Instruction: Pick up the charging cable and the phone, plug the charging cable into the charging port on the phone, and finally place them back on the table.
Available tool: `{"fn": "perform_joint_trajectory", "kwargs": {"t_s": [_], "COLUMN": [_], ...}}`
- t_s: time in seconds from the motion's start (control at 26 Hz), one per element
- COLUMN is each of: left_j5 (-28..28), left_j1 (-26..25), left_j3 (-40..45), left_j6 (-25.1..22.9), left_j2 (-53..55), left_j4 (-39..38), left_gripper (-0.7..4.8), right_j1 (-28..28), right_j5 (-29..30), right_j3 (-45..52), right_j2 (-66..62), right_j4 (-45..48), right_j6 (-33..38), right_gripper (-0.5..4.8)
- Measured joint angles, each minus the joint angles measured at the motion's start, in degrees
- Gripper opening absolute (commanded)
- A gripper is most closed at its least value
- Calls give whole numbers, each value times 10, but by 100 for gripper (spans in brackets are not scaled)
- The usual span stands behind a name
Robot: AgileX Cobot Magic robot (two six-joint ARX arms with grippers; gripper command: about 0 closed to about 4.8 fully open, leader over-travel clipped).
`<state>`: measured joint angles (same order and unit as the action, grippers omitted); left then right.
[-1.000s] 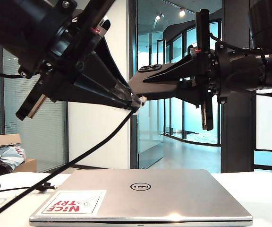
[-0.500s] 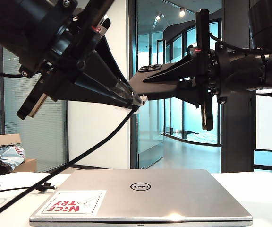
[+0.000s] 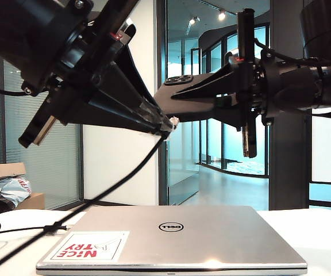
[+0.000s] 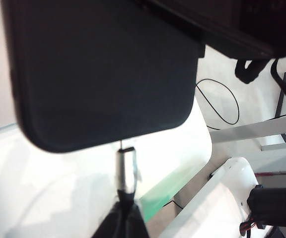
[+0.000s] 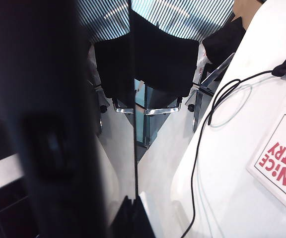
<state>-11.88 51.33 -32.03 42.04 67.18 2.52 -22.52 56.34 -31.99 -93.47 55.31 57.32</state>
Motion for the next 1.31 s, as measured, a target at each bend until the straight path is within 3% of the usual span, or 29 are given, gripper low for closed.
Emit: {"fn": "perform_joint_trajectory", "kwargs": {"t_s": [1.08, 1.12, 1.15, 1.23, 1.31], "left_j5": [1, 0, 1, 2, 4], "left_j1": [0, 0, 0, 0, 0], "left_j3": [0, 0, 0, 0, 0], "left_j6": [0, 0, 0, 1, 1], "left_j2": [0, 0, 0, 0, 0], "left_j4": [20, 19, 19, 25, 33], "left_gripper": [-4, 32, 123, 228, 275], "right_j1": [-1, -2, -3, -4, -5], "right_j5": [3, 1, -4, -7, -10], "right_j3": [0, 0, 0, 0, 0], "right_j2": [0, 0, 0, 0, 0], "right_j4": [-3, -3, -3, -4, -9], "right_j6": [43, 42, 42, 43, 42], "right_gripper": [-6, -6, -6, -6, -6]}}
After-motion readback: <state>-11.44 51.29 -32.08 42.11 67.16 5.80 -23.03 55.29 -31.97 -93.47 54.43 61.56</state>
